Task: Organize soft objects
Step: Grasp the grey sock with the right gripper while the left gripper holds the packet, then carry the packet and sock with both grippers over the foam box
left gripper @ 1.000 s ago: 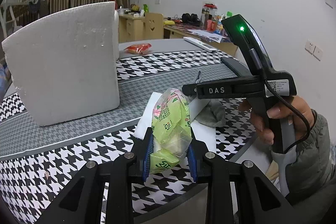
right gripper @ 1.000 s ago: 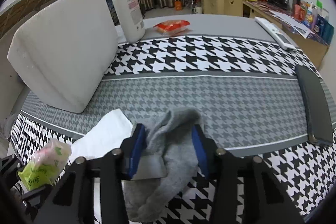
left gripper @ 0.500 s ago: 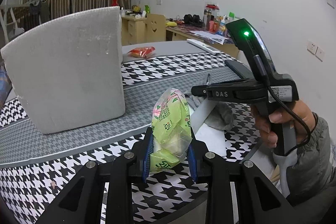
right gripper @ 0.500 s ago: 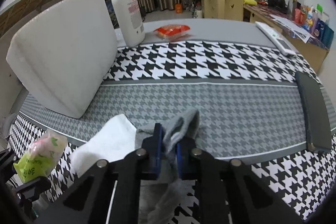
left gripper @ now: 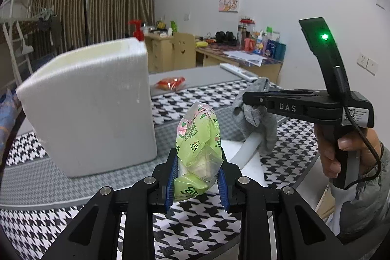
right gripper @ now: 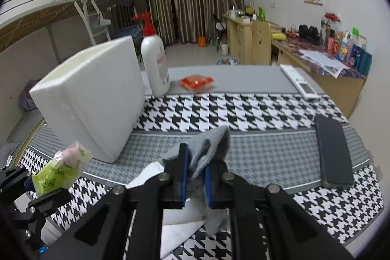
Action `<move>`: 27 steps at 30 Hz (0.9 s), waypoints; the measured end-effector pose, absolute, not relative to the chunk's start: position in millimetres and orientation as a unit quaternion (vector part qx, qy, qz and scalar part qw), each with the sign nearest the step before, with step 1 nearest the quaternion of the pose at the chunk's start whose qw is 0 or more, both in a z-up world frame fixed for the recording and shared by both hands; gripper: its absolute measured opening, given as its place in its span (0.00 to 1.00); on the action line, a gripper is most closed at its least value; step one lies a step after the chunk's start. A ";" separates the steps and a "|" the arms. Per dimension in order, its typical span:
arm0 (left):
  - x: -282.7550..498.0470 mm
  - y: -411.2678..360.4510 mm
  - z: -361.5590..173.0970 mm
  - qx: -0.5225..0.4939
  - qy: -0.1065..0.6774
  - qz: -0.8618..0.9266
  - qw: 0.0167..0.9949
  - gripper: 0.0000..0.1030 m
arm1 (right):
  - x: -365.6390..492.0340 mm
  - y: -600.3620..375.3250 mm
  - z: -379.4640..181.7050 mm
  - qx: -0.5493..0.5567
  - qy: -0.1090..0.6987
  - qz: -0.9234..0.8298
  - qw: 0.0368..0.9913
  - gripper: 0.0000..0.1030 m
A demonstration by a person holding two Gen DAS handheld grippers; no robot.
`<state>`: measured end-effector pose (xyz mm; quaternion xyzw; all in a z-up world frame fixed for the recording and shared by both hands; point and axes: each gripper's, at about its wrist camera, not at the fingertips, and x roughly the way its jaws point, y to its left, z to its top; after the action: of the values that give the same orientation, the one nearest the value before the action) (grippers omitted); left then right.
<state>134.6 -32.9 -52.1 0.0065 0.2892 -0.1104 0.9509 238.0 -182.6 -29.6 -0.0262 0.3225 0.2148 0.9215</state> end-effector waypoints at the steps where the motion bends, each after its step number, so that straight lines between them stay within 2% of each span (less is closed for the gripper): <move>1: 133.4 -33.2 -50.0 0.009 0.286 -0.111 0.952 0.30 | 236.5 -182.1 -26.7 -0.026 0.318 0.216 0.923 0.14; 27: 115.6 -12.4 1.7 0.012 0.209 -0.092 0.974 0.30 | 204.5 -181.1 26.1 -0.024 0.228 0.236 0.944 0.15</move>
<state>115.6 -12.4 1.7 0.0124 0.2087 -0.0921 0.9736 204.5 -181.1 26.1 -0.0242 0.2284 0.2359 0.9443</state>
